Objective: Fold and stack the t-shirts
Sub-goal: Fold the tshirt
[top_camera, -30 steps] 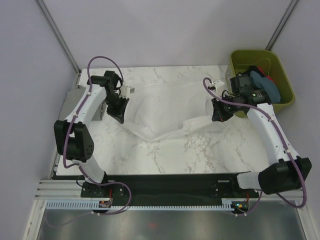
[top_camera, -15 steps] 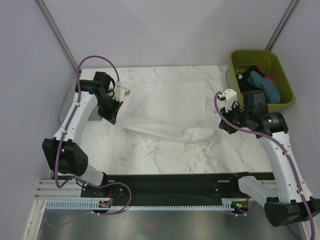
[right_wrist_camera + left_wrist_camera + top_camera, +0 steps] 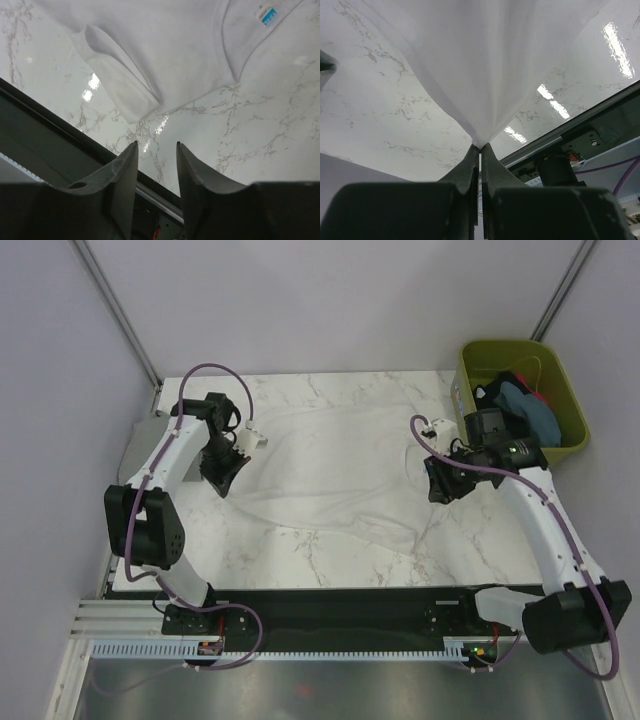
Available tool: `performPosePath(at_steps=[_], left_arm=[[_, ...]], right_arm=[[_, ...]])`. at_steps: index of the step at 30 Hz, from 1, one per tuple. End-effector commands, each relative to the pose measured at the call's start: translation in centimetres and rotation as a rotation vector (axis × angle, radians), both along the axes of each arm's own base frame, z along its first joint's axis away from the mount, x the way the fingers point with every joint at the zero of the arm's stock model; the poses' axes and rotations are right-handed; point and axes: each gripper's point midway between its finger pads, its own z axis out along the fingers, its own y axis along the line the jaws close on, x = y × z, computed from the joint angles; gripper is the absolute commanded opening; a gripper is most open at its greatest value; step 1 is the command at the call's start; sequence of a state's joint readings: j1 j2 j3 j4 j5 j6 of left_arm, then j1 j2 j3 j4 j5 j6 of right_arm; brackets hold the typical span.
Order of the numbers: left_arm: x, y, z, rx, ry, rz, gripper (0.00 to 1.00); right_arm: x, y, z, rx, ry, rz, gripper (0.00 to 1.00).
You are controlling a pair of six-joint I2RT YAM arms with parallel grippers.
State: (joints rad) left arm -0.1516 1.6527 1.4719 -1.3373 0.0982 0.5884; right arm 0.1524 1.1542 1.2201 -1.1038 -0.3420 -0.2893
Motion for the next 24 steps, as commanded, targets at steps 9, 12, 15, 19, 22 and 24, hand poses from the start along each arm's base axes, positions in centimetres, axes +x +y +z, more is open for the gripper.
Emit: performPosePath(at_steps=[9,12,15,19,22,24], left_arm=[[-2.5,-0.9,0.2,-0.048,0.225,0.010,0.02],[-2.5,-1.2,0.1,-0.062,0.237,0.020,0.02],[-2.5,-1.4,-0.2,-0.069,0.254,0.029,0.02],[-2.4,-1.4,-0.4,-0.065,0.261,0.028,0.02],[-2.3,-1.4,-0.4,-0.064,0.259,0.031,0.02],[-2.3,-1.5,-0.4,-0.067,0.258,0.031,0.02]], right_arm=[[-2.1,1.3,-9.2,0.002,0.457,0.275,0.45],[-2.0,1.7,-10.4,0.018,0.538,0.282,0.45],[-2.0,2.0,-11.5,0.037,0.580,0.287,0.45],[-2.0,2.3,-13.2,0.058,0.661,0.278,0.45],[-1.5,2.6,-14.2,0.068,0.693,0.270,0.44],[-1.0,2.7,-14.9,0.070,0.705,0.259,0.43]])
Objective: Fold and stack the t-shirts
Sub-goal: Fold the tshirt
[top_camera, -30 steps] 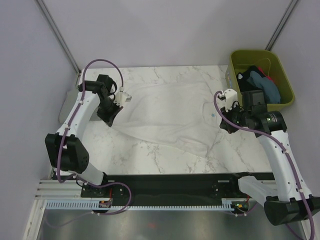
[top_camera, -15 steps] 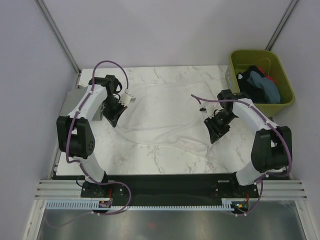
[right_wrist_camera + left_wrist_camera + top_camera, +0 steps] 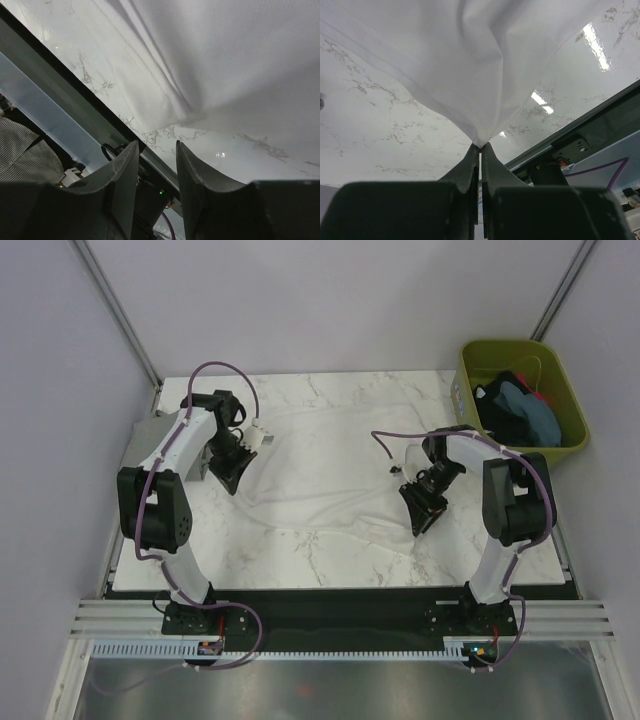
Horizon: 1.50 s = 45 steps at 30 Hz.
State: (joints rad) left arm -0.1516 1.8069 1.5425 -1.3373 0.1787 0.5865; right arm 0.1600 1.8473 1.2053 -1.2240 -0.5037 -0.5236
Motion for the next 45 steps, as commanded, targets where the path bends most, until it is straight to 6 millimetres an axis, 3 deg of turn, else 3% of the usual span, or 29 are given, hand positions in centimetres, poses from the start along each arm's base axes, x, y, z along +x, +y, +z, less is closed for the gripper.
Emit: performPosePath(at_steps=[1,8,17,22,31,37,43,45], left_arm=[[-4.0,0.3,2.1,0.001,0.164,0.026,0.02],[-3.9,0.2,2.3,0.001,0.158,0.033,0.02],[-3.5,0.0,2.4,-0.004,0.150,0.042,0.02],[-3.2,-0.1,2.4,-0.010,0.150,0.046,0.02],[-2.6,0.2,2.5,0.006,0.133,0.033,0.02],[-2.5,-0.1,2.6,-0.006,0.131,0.039,0.02],[-2.5,-0.1,2.6,-0.008,0.130,0.039,0.02],[-2.5,-0.1,2.6,-0.007,0.133,0.039,0.02]], right_arm=[[1.8,1.1,-0.1,0.054,-0.027,-0.008,0.43],[3.2,1.5,-1.9,0.051,0.002,-0.023,0.41],[2.5,0.8,-2.6,0.012,0.028,-0.011,0.41],[1.8,0.9,-2.4,0.024,0.049,-0.001,0.24],[0.5,1.0,-1.3,0.056,0.114,0.017,0.36],[-0.6,0.8,-1.4,0.056,0.168,0.035,0.33],[0.1,1.3,-1.7,0.068,0.163,0.013,0.39],[0.7,1.5,-1.7,0.068,0.156,0.004,0.49]])
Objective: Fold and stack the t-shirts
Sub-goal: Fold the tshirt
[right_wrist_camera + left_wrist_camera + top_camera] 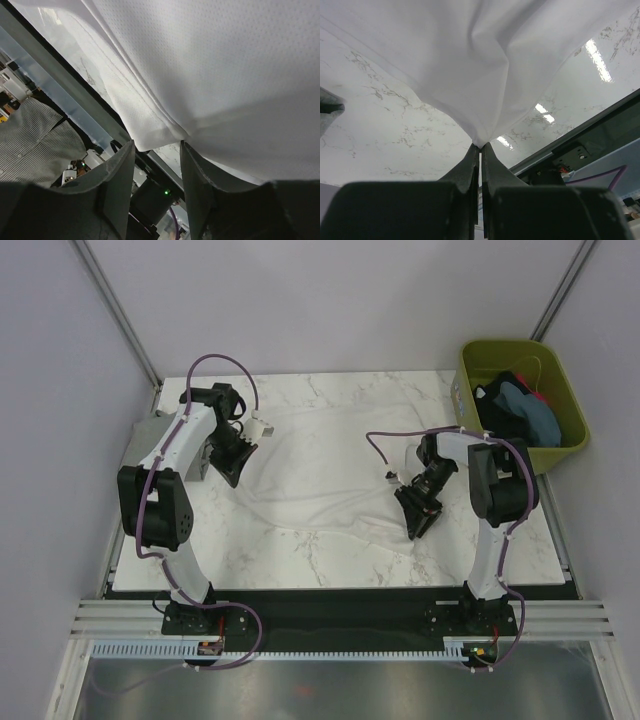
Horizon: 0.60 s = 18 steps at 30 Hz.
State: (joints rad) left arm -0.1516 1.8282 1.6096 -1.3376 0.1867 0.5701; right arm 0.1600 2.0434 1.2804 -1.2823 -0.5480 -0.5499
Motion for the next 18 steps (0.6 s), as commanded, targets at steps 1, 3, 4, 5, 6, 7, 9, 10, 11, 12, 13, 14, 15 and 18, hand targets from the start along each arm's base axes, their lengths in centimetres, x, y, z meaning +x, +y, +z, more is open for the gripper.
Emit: performPosePath(at_steps=[1,3,4,5,6,7,9,10,11,12,13,14,15,18], left_arm=[[-4.1,0.3,1.7,0.000,0.173,0.022,0.02],[-4.2,0.2,1.6,-0.005,0.179,0.024,0.02],[-4.2,0.2,1.6,-0.005,0.180,0.024,0.02],[-4.2,0.1,1.6,-0.006,0.181,0.026,0.02],[-4.1,0.1,1.6,-0.009,0.180,0.028,0.02],[-4.1,0.0,1.6,-0.014,0.181,0.029,0.02],[-4.1,-0.1,1.5,-0.019,0.185,0.034,0.02],[-4.2,-0.2,1.5,-0.023,0.189,0.035,0.02],[-4.1,-0.2,1.5,-0.024,0.190,0.036,0.02],[-4.1,-0.3,1.5,-0.026,0.190,0.038,0.02],[-4.1,-0.3,1.5,-0.026,0.190,0.036,0.02],[-4.1,-0.3,1.4,-0.024,0.192,0.038,0.02],[-4.1,-0.3,1.5,-0.026,0.191,0.039,0.02],[-4.0,-0.3,1.5,-0.023,0.187,0.039,0.02]], right_arm=[[1.1,0.9,0.5,0.046,-0.019,-0.006,0.50],[1.8,1.0,0.6,0.044,-0.034,-0.011,0.50],[2.0,1.1,0.5,0.042,-0.034,-0.013,0.50],[2.1,1.0,0.5,0.038,-0.037,-0.015,0.51],[2.5,1.0,0.5,0.034,-0.049,-0.012,0.52],[2.6,0.9,0.5,0.027,-0.053,-0.008,0.52],[2.7,0.8,0.5,0.021,-0.057,-0.003,0.53],[2.8,0.6,0.4,0.013,-0.058,0.000,0.53],[2.7,0.5,0.3,0.009,-0.055,0.000,0.54],[2.7,0.6,0.2,0.010,-0.052,0.001,0.53],[2.6,0.6,0.2,0.011,-0.049,0.002,0.53],[2.4,0.7,0.2,0.011,-0.037,0.004,0.53],[2.2,0.7,0.2,0.011,-0.030,0.008,0.53],[1.3,0.6,0.2,0.014,0.006,0.032,0.52]])
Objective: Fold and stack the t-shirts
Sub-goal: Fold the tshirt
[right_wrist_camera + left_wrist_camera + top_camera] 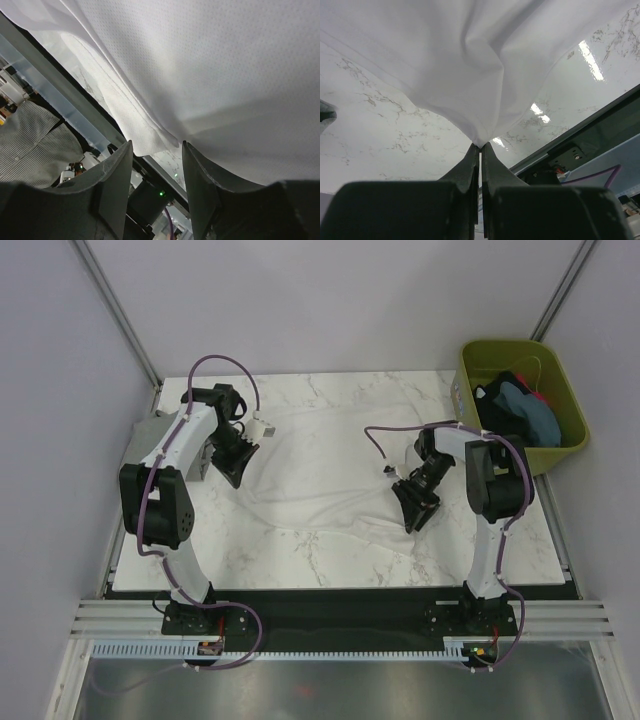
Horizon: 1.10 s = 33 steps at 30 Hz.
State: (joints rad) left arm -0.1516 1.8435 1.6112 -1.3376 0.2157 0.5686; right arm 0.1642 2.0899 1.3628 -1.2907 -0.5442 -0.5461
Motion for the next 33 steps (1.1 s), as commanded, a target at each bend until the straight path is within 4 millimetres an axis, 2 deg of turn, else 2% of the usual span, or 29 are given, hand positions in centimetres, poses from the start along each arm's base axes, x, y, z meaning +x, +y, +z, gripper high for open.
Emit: performPosePath(at_steps=[1,4,5,8,13,15,16,17,19,20,22,23,26,29,33], left_arm=[[-4.0,0.4,1.9,0.006,0.169,0.034,0.02],[-3.9,0.3,1.9,0.006,0.167,0.034,0.02],[-3.8,0.3,1.8,0.005,0.168,0.036,0.02],[-3.7,0.3,1.9,0.004,0.168,0.037,0.02],[-3.6,0.3,1.9,0.008,0.167,0.038,0.02],[-3.4,0.4,2.0,0.013,0.157,0.041,0.02],[-3.4,0.5,2.1,0.017,0.153,0.040,0.02],[-3.3,0.5,2.2,0.014,0.145,0.042,0.02],[-2.9,0.5,2.7,0.006,0.122,0.047,0.02],[-2.7,0.6,3.0,0.003,0.110,0.051,0.02],[-2.5,0.6,3.2,-0.003,0.096,0.056,0.02],[-2.4,0.5,3.2,-0.006,0.095,0.057,0.02],[-2.5,0.4,3.0,-0.012,0.106,0.064,0.02],[-1.8,0.1,3.4,-0.030,0.080,0.080,0.02],[0.4,0.4,4.3,-0.034,0.028,0.133,0.02]], right_arm=[[-0.8,0.2,0.3,0.014,0.035,0.035,0.52],[-1.3,0.3,0.2,0.014,0.051,0.052,0.41],[-1.4,0.3,0.1,0.014,0.057,0.055,0.32],[-1.6,0.4,0.2,0.020,0.061,0.063,0.20],[-1.4,0.2,0.6,0.010,0.039,0.074,0.04],[-0.6,0.1,1.6,0.003,-0.017,0.081,0.00],[-0.1,-0.3,2.0,-0.016,-0.051,0.091,0.00],[1.2,-0.3,3.4,-0.020,-0.128,0.096,0.00],[2.8,-0.7,5.0,-0.042,-0.221,0.097,0.00],[4.4,-0.9,6.9,-0.062,-0.317,0.098,0.00],[6.1,-1.1,8.7,-0.082,-0.410,0.095,0.00],[7.5,-1.3,10.6,-0.096,-0.492,0.090,0.00],[9.9,-1.5,13.6,-0.114,-0.629,0.082,0.00],[11.9,-1.7,15.3,-0.140,-0.726,0.073,0.00],[14.0,-2.0,15.5,-0.177,-0.779,0.048,0.00]])
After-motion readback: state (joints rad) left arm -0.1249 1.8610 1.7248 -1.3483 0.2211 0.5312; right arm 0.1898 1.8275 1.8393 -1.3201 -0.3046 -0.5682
